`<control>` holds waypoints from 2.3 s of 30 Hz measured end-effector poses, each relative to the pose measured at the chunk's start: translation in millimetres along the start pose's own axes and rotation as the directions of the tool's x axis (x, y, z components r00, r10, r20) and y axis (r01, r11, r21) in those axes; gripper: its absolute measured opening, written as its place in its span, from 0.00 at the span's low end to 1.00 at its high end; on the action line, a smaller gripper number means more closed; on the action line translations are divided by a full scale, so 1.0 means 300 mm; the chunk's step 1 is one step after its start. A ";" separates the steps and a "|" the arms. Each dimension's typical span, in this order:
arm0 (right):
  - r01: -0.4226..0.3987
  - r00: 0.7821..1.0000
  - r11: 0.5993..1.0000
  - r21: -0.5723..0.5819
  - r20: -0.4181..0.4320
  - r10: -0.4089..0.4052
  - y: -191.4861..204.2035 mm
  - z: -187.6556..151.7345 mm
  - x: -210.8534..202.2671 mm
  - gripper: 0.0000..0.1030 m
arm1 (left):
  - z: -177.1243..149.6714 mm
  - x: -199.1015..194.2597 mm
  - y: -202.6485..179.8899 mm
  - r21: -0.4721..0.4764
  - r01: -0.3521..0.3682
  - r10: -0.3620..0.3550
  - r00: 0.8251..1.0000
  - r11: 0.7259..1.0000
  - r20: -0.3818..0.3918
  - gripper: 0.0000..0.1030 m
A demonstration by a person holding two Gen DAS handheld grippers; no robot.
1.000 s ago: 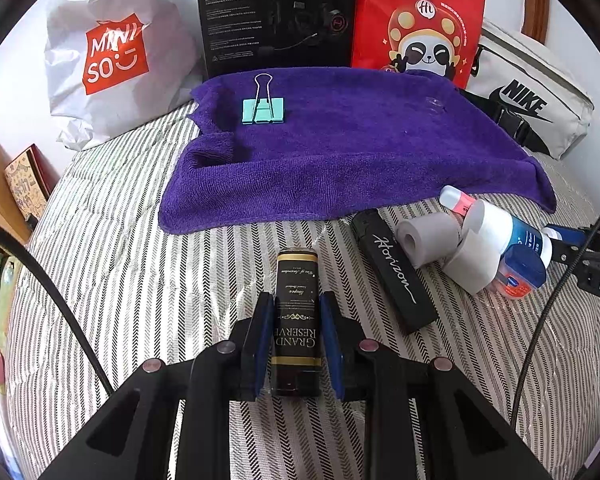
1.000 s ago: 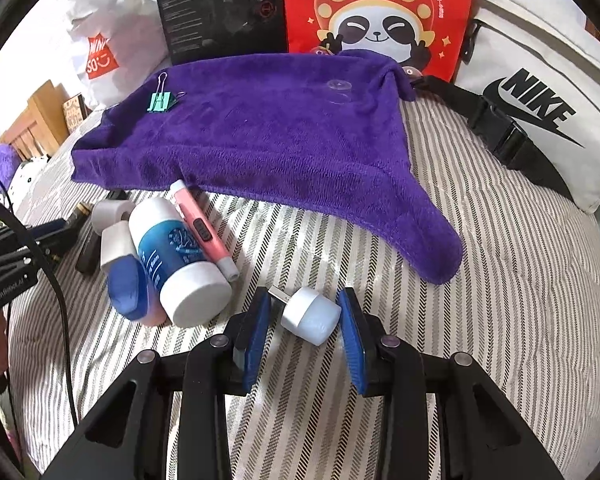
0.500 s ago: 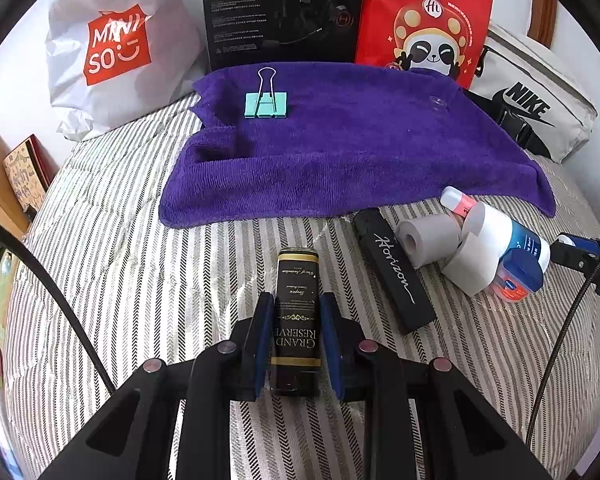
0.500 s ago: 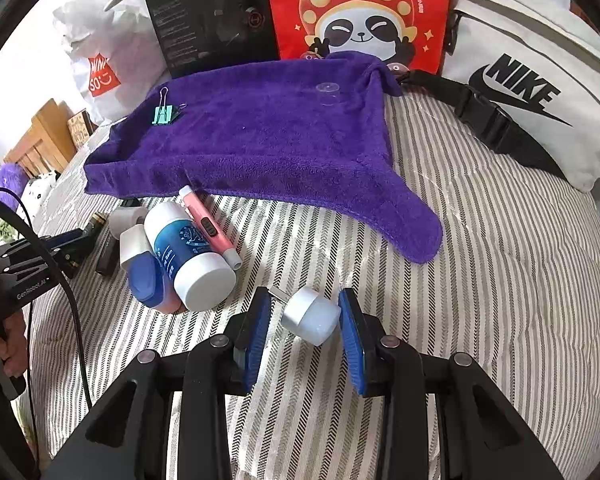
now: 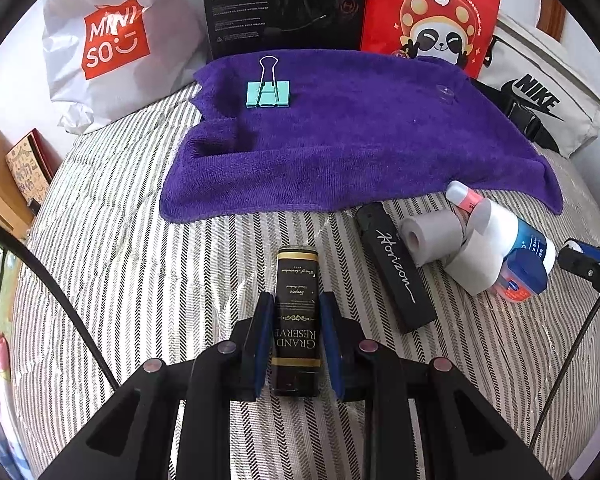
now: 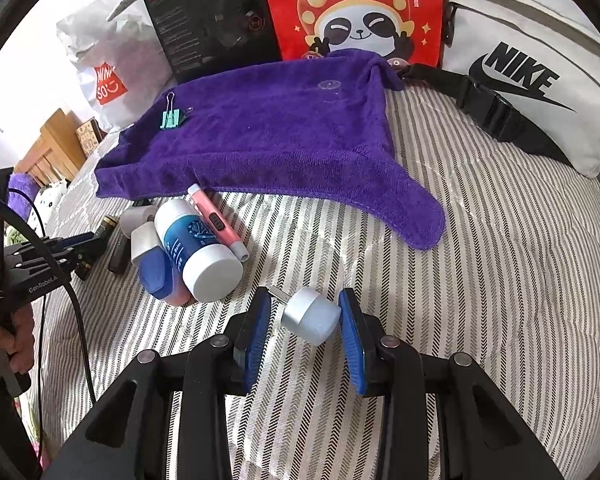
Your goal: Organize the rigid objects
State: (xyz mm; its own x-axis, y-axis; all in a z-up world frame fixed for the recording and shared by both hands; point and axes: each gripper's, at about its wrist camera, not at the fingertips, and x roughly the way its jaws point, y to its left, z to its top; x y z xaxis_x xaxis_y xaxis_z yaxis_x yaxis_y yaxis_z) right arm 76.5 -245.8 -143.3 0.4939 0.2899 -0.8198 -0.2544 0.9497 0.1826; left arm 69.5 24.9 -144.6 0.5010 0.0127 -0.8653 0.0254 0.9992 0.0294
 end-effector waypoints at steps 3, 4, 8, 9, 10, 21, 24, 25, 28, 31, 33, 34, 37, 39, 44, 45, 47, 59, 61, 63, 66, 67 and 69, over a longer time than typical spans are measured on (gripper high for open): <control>-0.013 1.000 1.000 0.010 0.007 0.013 -0.006 0.004 -0.004 0.34 | -0.003 -0.001 0.000 0.004 0.001 -0.001 1.000 1.000 0.000 0.22; -0.016 1.000 1.000 0.011 0.009 0.016 -0.007 0.006 -0.006 0.34 | -0.001 -0.001 0.002 0.001 0.005 -0.005 1.000 1.000 -0.004 0.22; -0.015 1.000 1.000 0.009 0.019 0.014 -0.006 0.024 -0.024 0.34 | 0.005 -0.003 0.017 -0.012 0.034 -0.034 0.999 0.999 -0.026 0.22; -0.016 1.000 1.000 0.009 0.021 0.016 -0.007 0.031 -0.030 0.34 | 0.003 -0.007 0.023 -0.019 0.047 -0.047 0.998 0.999 -0.032 0.22; -0.023 0.999 1.000 0.009 0.023 0.023 -0.007 0.039 -0.038 0.34 | 0.001 -0.011 0.028 -0.025 0.053 -0.054 0.998 0.998 -0.032 0.22; -0.048 0.997 0.998 -0.028 0.066 0.049 0.016 0.138 -0.082 0.34 | 0.004 -0.077 0.059 -0.047 0.061 -0.062 0.998 0.997 -0.003 0.22; -0.053 0.996 0.998 -0.029 0.071 0.055 0.021 0.161 -0.083 0.34 | 0.026 -0.101 0.077 -0.053 0.075 -0.075 0.997 0.996 0.016 0.22; -0.058 0.996 0.998 -0.029 0.071 0.059 0.021 0.168 -0.083 0.34 | 0.036 -0.107 0.080 -0.050 0.072 -0.071 0.997 0.996 0.021 0.22; -0.058 0.995 0.998 -0.033 0.074 0.060 0.023 0.192 -0.081 0.34 | 0.067 -0.119 0.093 -0.048 0.070 -0.069 0.997 0.996 0.033 0.22; -0.050 0.995 0.998 -0.037 0.081 0.053 0.022 0.217 -0.077 0.34 | 0.103 -0.129 0.104 -0.047 0.075 -0.073 0.996 0.996 0.049 0.22; -0.046 0.995 0.998 -0.034 0.085 0.049 0.016 0.236 -0.074 0.34 | 0.122 -0.128 0.107 -0.044 0.077 -0.074 0.996 0.996 0.052 0.22; -0.044 0.995 0.998 -0.034 0.086 0.047 0.013 0.246 -0.072 0.34 | 0.134 -0.125 0.111 -0.045 0.077 -0.074 0.996 0.996 0.054 0.22; -0.039 0.995 0.999 -0.033 0.087 0.042 0.009 0.267 -0.066 0.34 | 0.158 -0.117 0.116 -0.048 0.078 -0.076 0.995 0.996 0.058 0.22; -0.035 0.995 0.999 -0.034 0.088 0.038 0.006 0.285 -0.061 0.34 | 0.179 -0.111 0.122 -0.051 0.082 -0.079 0.995 0.995 0.064 0.22; -0.024 0.995 0.999 -0.040 0.091 0.028 -0.001 0.331 -0.033 0.34 | 0.224 -0.093 0.135 -0.066 0.102 -0.097 0.992 0.993 0.075 0.22; -0.021 0.995 0.999 -0.040 0.092 0.025 -0.002 0.340 -0.027 0.34 | 0.235 -0.088 0.136 -0.069 0.106 -0.101 0.992 0.992 0.078 0.22; -0.020 0.996 0.999 -0.038 0.092 0.024 -0.005 0.361 -0.008 0.34 | 0.255 -0.075 0.139 -0.071 0.112 -0.106 0.991 0.991 0.080 0.22; 0.003 0.998 0.999 -0.042 0.068 0.000 -0.021 0.470 0.134 0.34 | 0.339 0.016 0.154 -0.089 0.130 -0.124 0.990 0.987 0.071 0.22; 0.007 0.998 0.999 -0.043 0.065 -0.004 -0.025 0.482 0.160 0.34 | 0.344 0.029 0.155 -0.093 0.138 -0.131 0.989 0.986 0.074 0.22; 0.008 0.999 0.999 -0.040 0.054 -0.005 -0.030 0.498 0.195 0.34 | 0.347 0.041 0.154 -0.091 0.142 -0.136 0.988 0.986 0.071 0.22; 0.007 0.999 0.999 -0.035 0.045 -0.006 -0.032 0.522 0.243 0.34 | 0.352 0.056 0.155 -0.090 0.142 -0.136 0.988 0.986 0.066 0.22; 0.010 0.999 0.999 -0.037 0.043 -0.009 -0.031 0.529 0.257 0.34 | 0.353 0.059 0.157 -0.091 0.144 -0.139 0.988 0.985 0.064 0.22; 0.027 0.999 0.998 -0.049 0.048 -0.025 -0.028 0.543 0.284 0.34 | 0.356 0.066 0.161 -0.093 0.145 -0.140 0.988 0.985 0.062 0.22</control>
State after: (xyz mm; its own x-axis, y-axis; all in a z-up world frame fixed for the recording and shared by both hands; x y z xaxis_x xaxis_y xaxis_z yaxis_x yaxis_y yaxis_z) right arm 256.1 -209.7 -126.3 0.5393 0.2714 -0.7972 -0.2809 0.9504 0.1335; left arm 173.2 69.5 -107.0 0.5449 -0.1294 -0.8284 0.0170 0.9895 -0.1433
